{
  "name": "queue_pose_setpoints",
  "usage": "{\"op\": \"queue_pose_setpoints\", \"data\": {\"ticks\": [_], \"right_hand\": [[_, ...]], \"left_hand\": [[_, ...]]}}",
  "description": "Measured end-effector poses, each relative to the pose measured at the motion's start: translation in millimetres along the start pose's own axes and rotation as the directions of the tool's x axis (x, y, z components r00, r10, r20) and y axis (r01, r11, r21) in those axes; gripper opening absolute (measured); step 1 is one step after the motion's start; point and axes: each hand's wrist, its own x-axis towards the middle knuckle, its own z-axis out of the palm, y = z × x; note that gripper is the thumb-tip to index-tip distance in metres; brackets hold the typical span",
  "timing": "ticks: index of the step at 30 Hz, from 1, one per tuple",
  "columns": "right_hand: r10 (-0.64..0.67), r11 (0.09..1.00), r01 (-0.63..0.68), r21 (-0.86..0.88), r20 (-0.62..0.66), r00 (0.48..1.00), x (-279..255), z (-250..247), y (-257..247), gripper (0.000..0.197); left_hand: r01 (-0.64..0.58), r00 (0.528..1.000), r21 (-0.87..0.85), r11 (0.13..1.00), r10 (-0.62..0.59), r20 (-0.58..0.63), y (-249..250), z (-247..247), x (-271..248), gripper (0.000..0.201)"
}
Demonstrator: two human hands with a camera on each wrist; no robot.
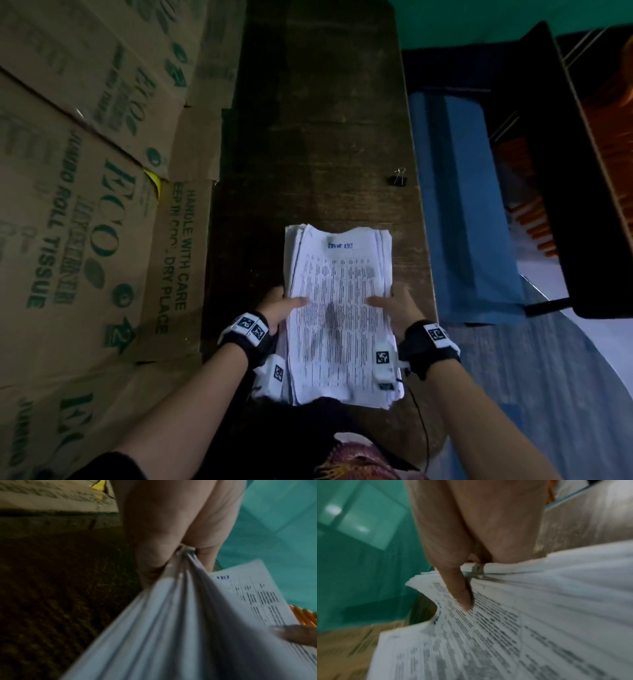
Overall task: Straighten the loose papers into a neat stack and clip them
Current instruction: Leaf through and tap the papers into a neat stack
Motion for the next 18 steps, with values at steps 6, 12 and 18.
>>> {"op": "queue_pose_setpoints", "data": {"ticks": [6, 12, 18], "right_hand": [[-0.469, 0.874, 0.476, 0.098, -0.081, 0.879, -58.5, -10.0, -53.0, 0.032], [-0.699, 0.692, 0.701, 0.172, -0.084, 0.71, -102.1, -2.4, -85.8, 0.027], [-0.745, 0.667, 0.74, 0.088, 0.036, 0.666, -104.3, -12.3, -80.0, 0.036]], "left_hand": [[-0.503, 0.849, -0.116, 0.856, 0.465, -0.25, 65.6, 0.8, -110.7, 0.022], [-0.766, 0.63, -0.14, 0.628, 0.688, -0.361, 86.4, -9.9, -152.4, 0.034], [-0.791, 0.607, -0.094, 0.605, 0.756, -0.244, 85.6, -27.3, -163.5, 0.047]]}}
